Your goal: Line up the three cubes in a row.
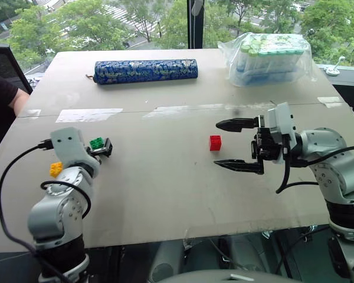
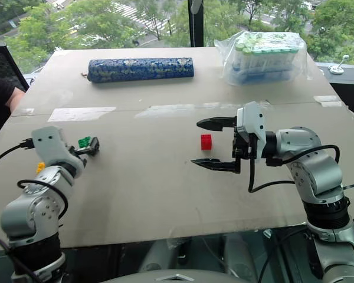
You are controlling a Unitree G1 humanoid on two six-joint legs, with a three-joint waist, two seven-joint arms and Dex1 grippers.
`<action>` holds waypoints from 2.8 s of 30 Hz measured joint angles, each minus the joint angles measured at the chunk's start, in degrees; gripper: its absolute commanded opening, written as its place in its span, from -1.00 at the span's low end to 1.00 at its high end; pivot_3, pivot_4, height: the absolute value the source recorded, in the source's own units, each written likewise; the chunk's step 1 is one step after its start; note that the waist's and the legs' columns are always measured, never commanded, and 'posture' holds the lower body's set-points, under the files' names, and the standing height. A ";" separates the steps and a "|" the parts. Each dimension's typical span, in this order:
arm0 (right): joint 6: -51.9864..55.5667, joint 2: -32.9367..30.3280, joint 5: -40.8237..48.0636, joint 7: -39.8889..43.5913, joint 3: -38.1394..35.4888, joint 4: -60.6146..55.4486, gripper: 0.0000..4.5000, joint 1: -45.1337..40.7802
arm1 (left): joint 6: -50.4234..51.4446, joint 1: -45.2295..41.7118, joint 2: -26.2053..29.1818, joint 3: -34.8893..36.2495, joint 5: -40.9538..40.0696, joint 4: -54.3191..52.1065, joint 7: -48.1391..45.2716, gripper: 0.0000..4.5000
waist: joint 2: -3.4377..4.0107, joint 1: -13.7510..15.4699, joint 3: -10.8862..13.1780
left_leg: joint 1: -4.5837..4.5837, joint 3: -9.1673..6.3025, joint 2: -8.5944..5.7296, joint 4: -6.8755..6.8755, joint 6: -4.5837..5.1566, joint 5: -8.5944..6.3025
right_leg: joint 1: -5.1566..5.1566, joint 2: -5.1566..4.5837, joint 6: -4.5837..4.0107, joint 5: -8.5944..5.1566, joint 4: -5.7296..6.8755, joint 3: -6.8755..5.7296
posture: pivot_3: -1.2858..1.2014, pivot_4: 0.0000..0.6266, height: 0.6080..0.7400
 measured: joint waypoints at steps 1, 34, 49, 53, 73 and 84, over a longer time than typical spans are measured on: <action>-0.27 -0.33 -0.01 -0.16 0.00 0.00 1.00 0.20 | -0.65 -0.41 0.00 -0.11 0.53 1.57 -0.49 0.65 | -0.01 0.00 0.00 | -0.01 0.00 0.00 0.00 0.00 0.00 | -0.01 -0.01 -0.01 -0.01 0.00 0.01 | 0.03 -0.52 1.00; 2.18 -9.42 5.21 -18.01 -23.18 -22.64 1.00 39.46 | -57.66 -43.16 3.44 -41.52 19.18 67.68 -90.20 -0.43 | -0.13 0.75 0.06 | -0.40 0.47 0.08 0.44 0.80 -0.17 | -0.02 -0.85 0.14 0.03 -0.27 -1.01 | 0.03 -0.52 1.00; 0.25 -11.12 6.29 -16.99 -24.81 -23.36 1.00 42.30 | -62.34 -45.60 4.75 -39.41 22.98 75.37 -92.90 -0.43 | -0.14 0.19 0.06 | -0.43 0.44 0.12 0.93 0.95 -0.27 | 0.17 -0.98 0.48 0.00 -0.26 -1.00 | 0.03 -0.52 1.00; -0.68 -11.47 6.29 -16.08 -24.81 -22.72 1.00 42.35 | -62.57 -45.60 4.72 -38.70 23.61 75.38 -92.50 -0.43 | -0.14 0.26 0.06 | -0.46 0.45 0.11 0.93 0.98 -0.30 | 0.16 -0.97 0.62 0.12 -0.27 -1.01 | 0.03 -0.52 1.00; -1.07 -12.68 7.65 -16.52 -26.86 -23.11 1.00 43.78 | -63.94 -46.90 3.01 -37.11 25.83 79.53 -91.74 0.99 | -0.14 0.25 0.06 | -0.45 0.46 0.12 0.95 0.99 -0.30 | 0.16 -0.96 0.69 0.13 -0.26 -1.01 | 0.03 -0.52 1.00; 1.33 -14.17 12.95 -17.88 -21.75 -23.92 1.00 33.55 | -40.02 -28.66 19.39 -22.87 12.94 46.18 -92.37 0.99 | -0.11 -1.20 0.08 | -0.36 0.55 0.37 0.92 0.91 -0.34 | 0.13 -1.00 0.27 0.15 -0.27 -0.99 | 0.03 -0.52 1.00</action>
